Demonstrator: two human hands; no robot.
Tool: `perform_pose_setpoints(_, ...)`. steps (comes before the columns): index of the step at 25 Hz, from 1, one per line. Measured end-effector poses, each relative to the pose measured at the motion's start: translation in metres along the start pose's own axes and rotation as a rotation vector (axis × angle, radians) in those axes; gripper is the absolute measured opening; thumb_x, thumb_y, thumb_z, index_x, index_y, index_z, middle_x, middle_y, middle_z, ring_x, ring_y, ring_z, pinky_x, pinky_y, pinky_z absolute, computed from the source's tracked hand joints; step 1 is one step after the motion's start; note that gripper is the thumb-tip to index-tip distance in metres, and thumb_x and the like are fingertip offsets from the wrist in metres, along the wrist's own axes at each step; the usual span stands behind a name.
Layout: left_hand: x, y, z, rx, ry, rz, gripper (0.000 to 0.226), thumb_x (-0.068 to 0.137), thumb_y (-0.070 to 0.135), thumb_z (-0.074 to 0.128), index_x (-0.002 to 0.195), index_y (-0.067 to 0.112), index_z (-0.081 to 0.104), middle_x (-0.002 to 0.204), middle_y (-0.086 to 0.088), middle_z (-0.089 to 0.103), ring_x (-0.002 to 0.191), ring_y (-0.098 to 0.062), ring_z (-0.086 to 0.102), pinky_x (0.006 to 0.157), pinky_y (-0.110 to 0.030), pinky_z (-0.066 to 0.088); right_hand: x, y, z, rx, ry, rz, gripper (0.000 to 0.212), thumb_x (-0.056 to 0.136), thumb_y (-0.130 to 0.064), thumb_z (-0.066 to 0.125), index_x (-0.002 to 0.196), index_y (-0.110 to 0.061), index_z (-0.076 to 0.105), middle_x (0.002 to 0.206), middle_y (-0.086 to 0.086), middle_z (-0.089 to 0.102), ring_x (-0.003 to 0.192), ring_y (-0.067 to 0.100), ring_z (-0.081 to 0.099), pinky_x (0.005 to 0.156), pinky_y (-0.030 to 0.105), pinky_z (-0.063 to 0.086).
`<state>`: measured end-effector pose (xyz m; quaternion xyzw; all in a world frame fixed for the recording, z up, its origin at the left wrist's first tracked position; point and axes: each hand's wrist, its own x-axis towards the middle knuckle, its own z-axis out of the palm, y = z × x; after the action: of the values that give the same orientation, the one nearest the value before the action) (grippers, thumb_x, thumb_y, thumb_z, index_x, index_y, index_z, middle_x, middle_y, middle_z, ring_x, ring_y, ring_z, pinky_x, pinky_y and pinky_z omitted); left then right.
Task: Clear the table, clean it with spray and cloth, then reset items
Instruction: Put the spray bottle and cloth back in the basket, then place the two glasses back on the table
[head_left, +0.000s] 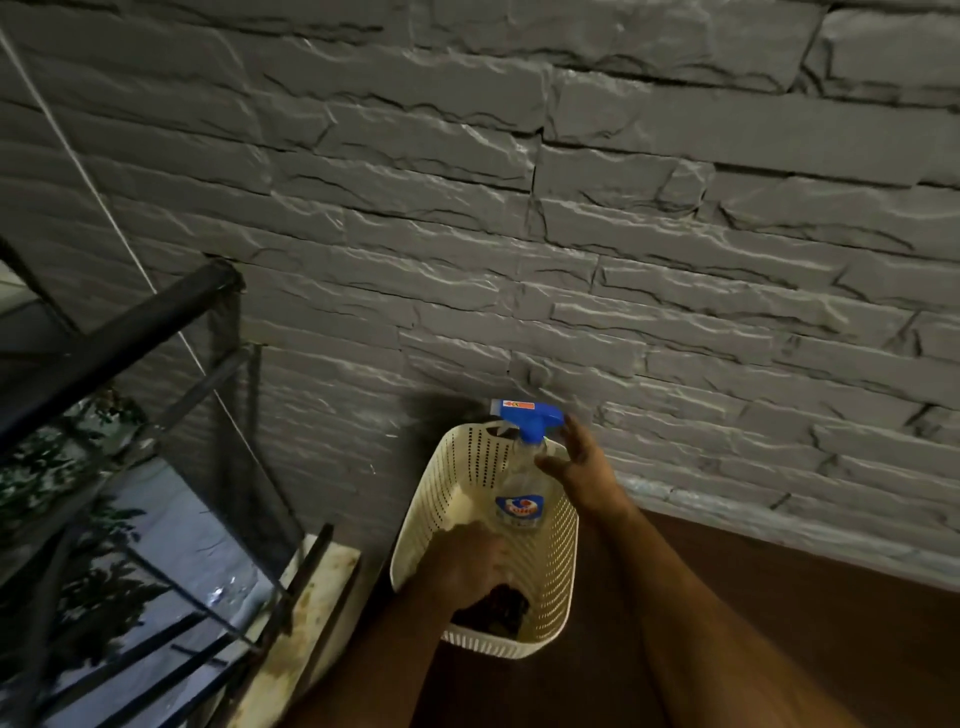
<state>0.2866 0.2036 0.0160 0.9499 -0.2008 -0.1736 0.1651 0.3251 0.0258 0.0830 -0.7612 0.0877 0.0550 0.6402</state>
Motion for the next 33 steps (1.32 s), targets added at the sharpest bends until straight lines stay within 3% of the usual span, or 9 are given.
perform_pose_setpoints(3,-0.027,0.016,-0.016,-0.035,0.198,-0.061,0.027,0.089,0.04,0.056,0.114,0.032,0.063,0.117,0.006,0.058,0.106,-0.017,0.056,0.092,-0.038,0.047,-0.037,0.003,-0.02,-0.054,0.063,-0.076,0.082,0.085,-0.011,0.071,0.153,-0.021,0.025,0.154,-0.007,0.033,0.139,0.016,0.036,0.1,0.033,0.046)
perform_pose_setpoints(7,-0.085,0.043,-0.026,-0.035,0.351,-0.171,0.036,0.088,0.041,0.056,0.123,0.034,0.06,0.123,0.003,0.058,0.113,-0.021,0.055,0.095,-0.038,0.045,-0.112,0.006,-0.033,0.003,0.057,-0.133,0.074,0.085,0.004,0.067,0.148,-0.015,0.032,0.151,0.001,0.04,0.138,0.024,0.04,0.11,0.045,0.041)
perform_pose_setpoints(10,-0.159,0.068,-0.011,-0.093,0.463,-0.298,0.038,0.086,0.042,0.059,0.123,0.032,0.061,0.124,0.001,0.059,0.114,-0.021,0.056,0.098,-0.037,0.044,-0.175,0.017,-0.037,0.0,-0.076,-0.21,0.06,0.081,0.016,0.064,0.13,-0.011,0.045,0.13,0.003,0.057,0.12,0.018,0.056,0.106,0.05,0.044)
perform_pose_setpoints(12,-0.21,0.079,0.011,-0.12,0.5,-0.369,0.041,0.088,0.042,0.059,0.127,0.029,0.059,0.126,-0.001,0.058,0.118,-0.022,0.053,0.1,-0.037,0.042,-0.217,0.029,-0.033,-0.053,-0.163,-0.205,0.059,0.079,0.011,0.069,0.131,-0.005,0.048,0.134,0.014,0.057,0.123,0.023,0.056,0.106,0.049,0.045)
perform_pose_setpoints(14,-0.262,0.087,0.036,-0.144,0.508,-0.467,0.048,0.09,0.043,0.057,0.134,0.027,0.052,0.135,-0.002,0.053,0.126,-0.021,0.047,0.107,-0.038,0.037,-0.258,0.034,-0.02,-0.12,-0.265,-0.197,0.058,0.08,0.005,0.072,0.132,-0.007,0.05,0.133,0.009,0.056,0.126,0.022,0.053,0.107,0.044,0.044)
perform_pose_setpoints(22,-0.506,0.083,0.151,-0.217,0.573,-0.9,0.053,0.09,0.046,0.056,0.137,0.022,0.049,0.138,-0.003,0.05,0.129,-0.023,0.044,0.103,-0.031,0.034,-0.403,0.073,0.098,-0.259,-0.741,-0.216,0.05,0.083,-0.002,0.072,0.128,-0.014,0.056,0.128,0.007,0.059,0.122,0.017,0.053,0.105,0.033,0.042)
perform_pose_setpoints(26,-0.621,0.086,0.196,-0.308,0.62,-1.14,0.051,0.09,0.042,0.058,0.135,0.02,0.05,0.134,-0.005,0.051,0.125,-0.025,0.046,0.1,-0.031,0.035,-0.48,0.109,0.175,-0.329,-0.987,-0.214,0.049,0.082,0.004,0.071,0.127,-0.007,0.056,0.122,0.005,0.058,0.121,0.023,0.054,0.103,0.03,0.041)
perform_pose_setpoints(33,-0.768,0.049,0.267,-0.452,0.605,-1.406,0.058,0.088,0.042,0.06,0.139,0.019,0.044,0.139,-0.007,0.047,0.128,-0.027,0.045,0.103,-0.034,0.039,-0.588,0.172,0.302,-0.59,-1.232,-0.289,0.05,0.077,-0.002,0.077,0.124,-0.005,0.058,0.121,0.013,0.063,0.115,0.028,0.058,0.099,0.035,0.045)
